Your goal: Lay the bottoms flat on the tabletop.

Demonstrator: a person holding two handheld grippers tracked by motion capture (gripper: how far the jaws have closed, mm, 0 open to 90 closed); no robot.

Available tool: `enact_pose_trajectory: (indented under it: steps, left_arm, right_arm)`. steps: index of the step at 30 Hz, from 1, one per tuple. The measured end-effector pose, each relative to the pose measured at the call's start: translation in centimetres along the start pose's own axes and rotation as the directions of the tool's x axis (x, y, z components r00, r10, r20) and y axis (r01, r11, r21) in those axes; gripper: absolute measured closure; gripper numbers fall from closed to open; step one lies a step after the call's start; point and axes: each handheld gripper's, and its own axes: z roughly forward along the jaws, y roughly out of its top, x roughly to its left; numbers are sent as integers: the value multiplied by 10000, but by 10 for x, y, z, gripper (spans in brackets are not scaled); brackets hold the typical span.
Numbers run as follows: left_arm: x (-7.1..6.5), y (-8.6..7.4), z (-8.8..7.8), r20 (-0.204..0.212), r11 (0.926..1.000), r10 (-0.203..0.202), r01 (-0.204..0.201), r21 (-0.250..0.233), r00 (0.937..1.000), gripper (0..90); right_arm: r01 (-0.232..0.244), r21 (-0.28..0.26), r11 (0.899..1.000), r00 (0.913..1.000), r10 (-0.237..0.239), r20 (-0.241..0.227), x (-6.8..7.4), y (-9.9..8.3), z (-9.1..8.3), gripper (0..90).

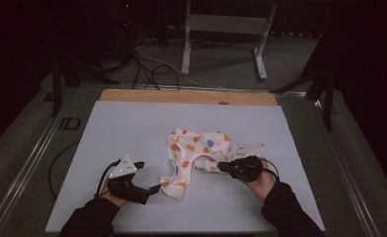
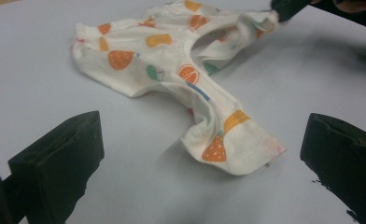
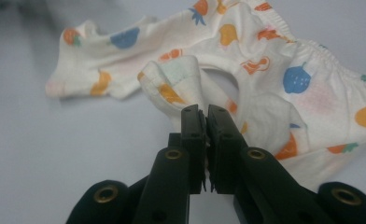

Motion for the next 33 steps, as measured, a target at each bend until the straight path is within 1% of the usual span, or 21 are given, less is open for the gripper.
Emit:
enact_pose_trajectory:
  steps: [1, 2, 4, 6, 7, 9, 11, 13, 15, 16, 17, 21, 25, 26, 27, 28, 29, 30, 31, 32, 33]
  left_arm:
    - [0, 0, 0, -17, 10000, 2, -2, 1, 10000, 2]
    - [0, 0, -1, 1, 10000, -24, 24, -34, 10000, 2]
    - [1, 0, -2, 9, 10000, -19, 19, 6, 10000, 2]
    - [1, -1, -2, 10, 10000, -48, 48, -17, 10000, 2]
    - [1, -1, -2, -8, 10000, -43, 43, -2, 10000, 2]
    - [1, -2, -2, 17, 10000, -85, 85, 2, 10000, 2]
    - [1, -2, -1, -3, 10000, -55, 55, 8, 10000, 2]
    - [0, -1, -1, 15, 10000, -48, 48, 6, 10000, 2]
    - [-1, -1, 0, 33, 10000, -21, 21, -1, 10000, 2]
    - [-1, -1, -1, 28, 10000, -26, 26, -15, 10000, 2]
    - [-1, -2, -1, 41, 10000, -34, 34, -14, 10000, 3]
    - [0, -3, -1, 70, 10000, -37, 38, -14, 10000, 2]
    - [0, -5, -1, 73, 10000, -64, 64, 5, 10000, 3]
    - [0, -5, -1, 66, 10000, -73, 73, 9, 10000, 3]
    - [0, -5, -1, 57, 10000, -85, 85, 23, 9999, 3]
    - [0, -5, -1, 56, 10000, -85, 85, 30, 9999, 3]
    - [0, -5, -1, 55, 10000, -78, 78, 37, 10000, 3]
    - [0, -5, -1, 55, 10000, -78, 78, 37, 10000, 3]
    - [0, -6, -2, 22, 10000, -83, 83, 5, 10000, 3]
    - [0, -6, -2, 29, 9999, -101, 101, 5, 9999, 5]
    - [0, -6, -2, -6, 10000, -82, 82, 22, 10000, 5]
  right_arm:
    - [-30, -105, 9999, 9998, 29, -180, -1, -3, -3, 862]
    - [-160, -161, 9997, 9998, 157, -156, -2, -5, -6, 856]
    - [-381, -154, 9992, 9990, 378, -234, -4, -10, -10, 807]
    - [-578, -213, 9981, 9980, 572, -252, -5, -12, -15, 728]
    - [-589, -305, 9978, 9979, 581, -282, -4, -12, -17, 681]
    - [-739, -594, 9955, 9968, 719, -359, -2, -7, -20, 669]
    - [-803, -789, 9936, 9962, 773, -409, 2, 0, -18, 601]
    - [-866, -876, 9924, 9951, 821, -544, 7, 10, -8, 568]
    - [-794, -617, 9949, 9965, 775, -321, 12, 19, 6, 537]
    - [-690, -595, 9958, 9971, 669, -374, 14, 23, 15, 525]
    - [-697, -448, 9966, 9973, 685, -278, 16, 26, 23, 522]
    - [-856, 192, 9961, 9962, 859, -159, 11, 33, 57, 507]
    - [-1087, 695, 9916, 9939, 1097, -104, 6, 35, 82, 500]
    - [-1049, 799, 9913, 9943, 1059, -90, 5, 35, 86, 502]
    - [-993, 969, 9903, 9950, 999, -5, 5, 35, 90, 531]
    - [-950, 1084, 9896, 9954, 956, 4, 4, 34, 92, 586]
    - [-1007, 1244, 9871, 9949, 1009, 51, 5, 33, 94, 709]
    - [-1007, 1244, 9871, 9949, 1009, 51, 5, 33, 94, 709]
    - [-937, 1325, 9867, 9956, 939, 48, 5, 32, 94, 789]
    - [-834, 1557, 9843, 9960, 873, -182, 8, 31, 91, 873]
    - [-847, 1555, 9842, 9954, 906, -317, 8, 30, 87, 878]
